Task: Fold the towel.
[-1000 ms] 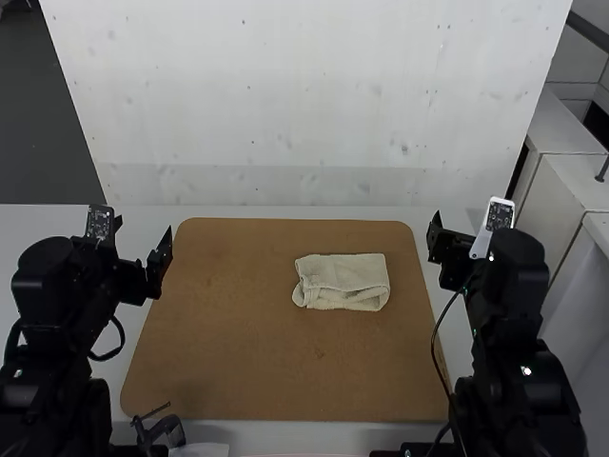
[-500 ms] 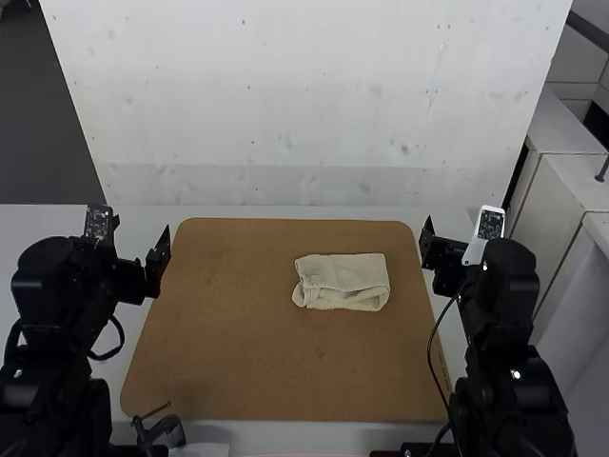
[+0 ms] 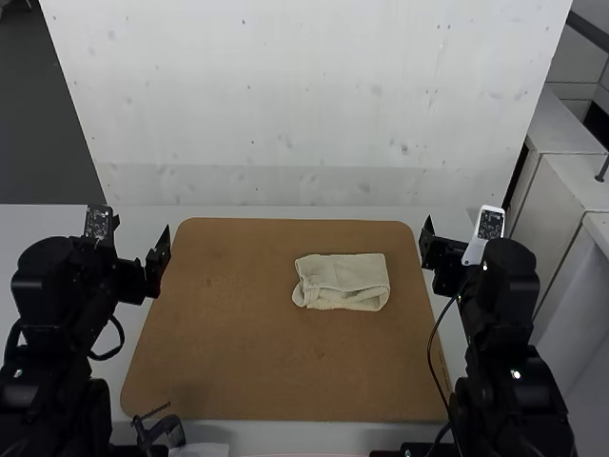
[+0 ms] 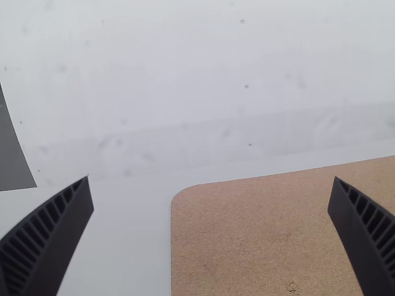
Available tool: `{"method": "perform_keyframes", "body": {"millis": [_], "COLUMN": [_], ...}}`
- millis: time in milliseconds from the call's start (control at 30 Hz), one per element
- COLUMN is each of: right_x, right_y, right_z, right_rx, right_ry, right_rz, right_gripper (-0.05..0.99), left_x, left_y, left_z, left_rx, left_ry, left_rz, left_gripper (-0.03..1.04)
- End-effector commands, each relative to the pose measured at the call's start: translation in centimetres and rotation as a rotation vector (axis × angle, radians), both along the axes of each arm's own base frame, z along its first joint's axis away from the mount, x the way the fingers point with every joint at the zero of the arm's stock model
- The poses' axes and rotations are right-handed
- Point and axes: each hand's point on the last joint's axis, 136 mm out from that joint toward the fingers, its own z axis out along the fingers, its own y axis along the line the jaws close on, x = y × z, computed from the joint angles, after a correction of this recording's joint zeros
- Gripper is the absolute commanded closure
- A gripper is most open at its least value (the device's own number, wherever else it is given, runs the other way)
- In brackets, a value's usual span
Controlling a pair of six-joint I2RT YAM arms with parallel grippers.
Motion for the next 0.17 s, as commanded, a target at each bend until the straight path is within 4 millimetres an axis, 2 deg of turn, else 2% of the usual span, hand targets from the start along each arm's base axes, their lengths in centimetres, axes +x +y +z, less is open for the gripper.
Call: {"method": "perform_keyframes", "body": {"millis": [0, 133], "right_x": [0.05, 0.05], "right_y": [-0.10, -0.10], "right_z": [0.31, 0.31], "right_rx": [0.004, 0.004], "right_ry": [-0.010, -0.010], "right_rz": [-0.002, -0.002], "right_gripper": [-0.03, -0.03], "left_x": [-0.07, -0.07], "left_y": [0.38, 0.38], "left_z": [0.91, 0.91], "left_rx": [0.008, 0.008], "left_ry": [-0.035, -0.035], "left_rz": [0.018, 0.018], "left_gripper": [0.03, 0.03]}}
